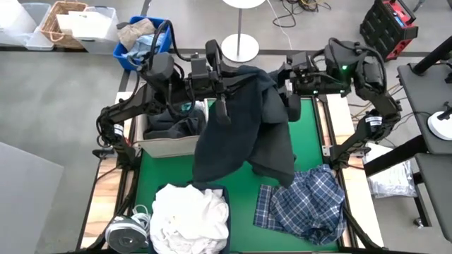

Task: Sort clothes
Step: Put the dark long pants into the white laundry organizer

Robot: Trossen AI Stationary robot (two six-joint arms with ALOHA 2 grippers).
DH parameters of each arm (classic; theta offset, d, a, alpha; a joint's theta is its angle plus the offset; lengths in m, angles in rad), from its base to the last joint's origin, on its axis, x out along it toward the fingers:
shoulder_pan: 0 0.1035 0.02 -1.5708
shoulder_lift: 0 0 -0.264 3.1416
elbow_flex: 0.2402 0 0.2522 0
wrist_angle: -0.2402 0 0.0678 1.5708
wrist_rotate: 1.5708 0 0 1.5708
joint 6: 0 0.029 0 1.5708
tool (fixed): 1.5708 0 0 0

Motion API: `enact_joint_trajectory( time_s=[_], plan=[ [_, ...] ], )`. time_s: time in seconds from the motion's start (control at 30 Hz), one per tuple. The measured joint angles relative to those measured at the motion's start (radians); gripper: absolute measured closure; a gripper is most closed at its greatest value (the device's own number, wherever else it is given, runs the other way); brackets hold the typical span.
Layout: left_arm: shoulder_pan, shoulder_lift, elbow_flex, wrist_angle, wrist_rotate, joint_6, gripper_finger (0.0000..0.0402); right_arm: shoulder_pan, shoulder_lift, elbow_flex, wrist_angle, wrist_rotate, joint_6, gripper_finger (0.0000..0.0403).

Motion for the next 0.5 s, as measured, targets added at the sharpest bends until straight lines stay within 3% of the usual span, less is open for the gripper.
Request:
enact_joint_trajectory(
  time_s=[0.23, 0.5],
  plan=[
    [-0.002, 0.0, 0.0, -0.002, -0.004, -0.029, 0.0401, 0.001, -0.03, -0.001, -0.05, 0.003, 0.0, 0.016],
    [-0.002, 0.0, 0.0, -0.059, 0.0, -0.067, 0.0402, 0.001, 0.012, 0.0, -0.08, -0.045, -0.026, 0.0183]
  ],
)
